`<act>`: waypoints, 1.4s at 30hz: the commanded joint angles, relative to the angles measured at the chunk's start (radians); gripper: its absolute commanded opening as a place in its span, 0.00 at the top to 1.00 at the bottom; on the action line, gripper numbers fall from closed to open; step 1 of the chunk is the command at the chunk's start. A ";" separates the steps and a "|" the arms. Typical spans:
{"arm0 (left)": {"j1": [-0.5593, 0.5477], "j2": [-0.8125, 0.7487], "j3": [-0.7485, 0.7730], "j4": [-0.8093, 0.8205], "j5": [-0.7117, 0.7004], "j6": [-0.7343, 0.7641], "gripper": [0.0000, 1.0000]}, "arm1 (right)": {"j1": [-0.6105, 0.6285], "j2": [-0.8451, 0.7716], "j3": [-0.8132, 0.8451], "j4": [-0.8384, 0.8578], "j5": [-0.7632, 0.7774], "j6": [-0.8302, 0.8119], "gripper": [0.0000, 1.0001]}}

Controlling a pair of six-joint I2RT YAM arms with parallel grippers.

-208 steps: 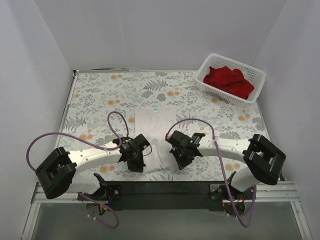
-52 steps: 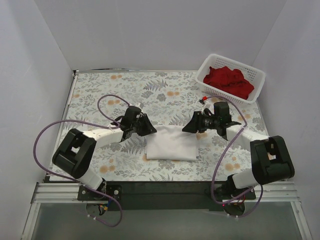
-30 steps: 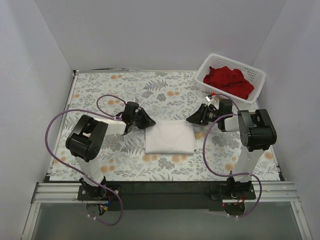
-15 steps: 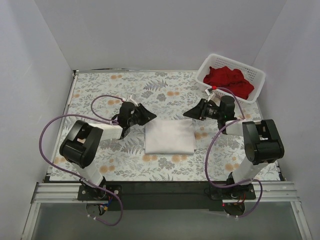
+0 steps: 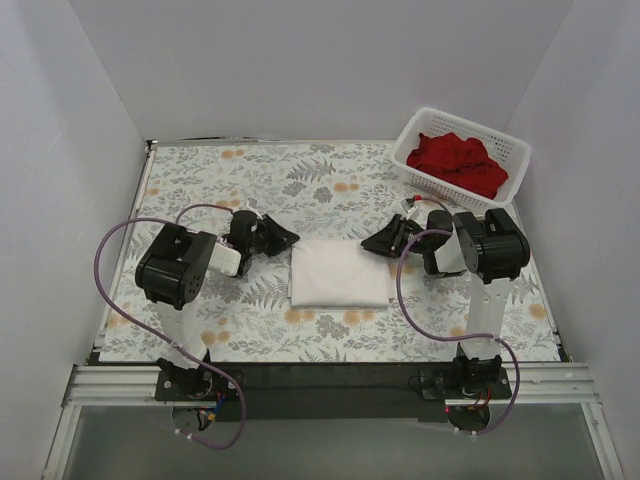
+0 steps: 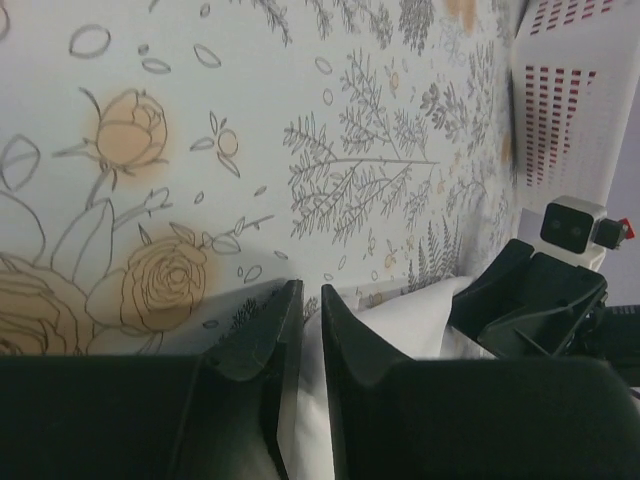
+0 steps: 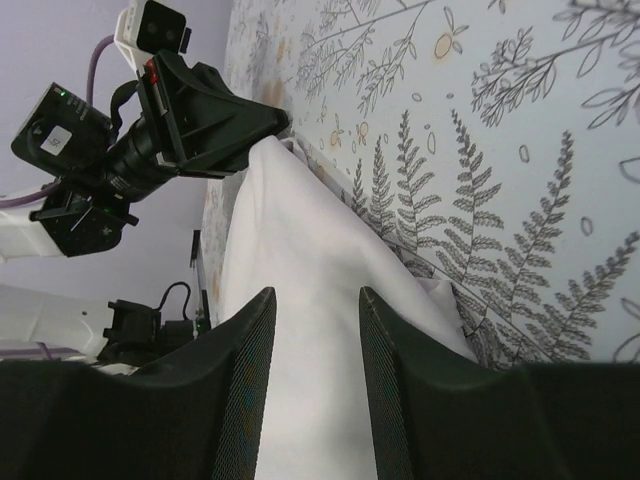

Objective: Fold and stack the t-shirts
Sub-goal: Fold the tshirt

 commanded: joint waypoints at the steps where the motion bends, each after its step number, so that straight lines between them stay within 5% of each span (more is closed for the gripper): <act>1: 0.016 0.036 0.029 0.021 0.020 0.004 0.87 | -0.031 0.029 0.031 0.091 0.039 -0.007 0.54; 10: 0.036 -0.013 0.015 0.009 -0.002 0.004 0.85 | -0.047 -0.069 0.015 0.079 0.004 0.036 0.54; 17: 0.039 -0.256 0.025 -0.153 -0.153 0.060 0.72 | -0.045 -0.256 -0.024 0.012 -0.016 0.033 0.54; 22: 0.005 -0.423 -0.043 -0.241 -0.105 0.034 0.67 | -0.045 -0.357 -0.156 0.011 -0.046 0.032 0.54; 32: -0.228 -0.521 -0.280 -0.154 -0.044 -0.050 0.78 | -0.047 -0.382 -0.403 0.018 -0.089 -0.057 0.54; 37: -0.237 -0.415 -0.428 0.019 -0.004 -0.169 0.83 | -0.085 -0.285 -0.452 0.021 -0.092 -0.126 0.55; 42: -0.237 -0.441 -0.478 0.012 -0.025 -0.199 0.86 | -0.149 -0.265 -0.498 0.012 -0.103 -0.146 0.56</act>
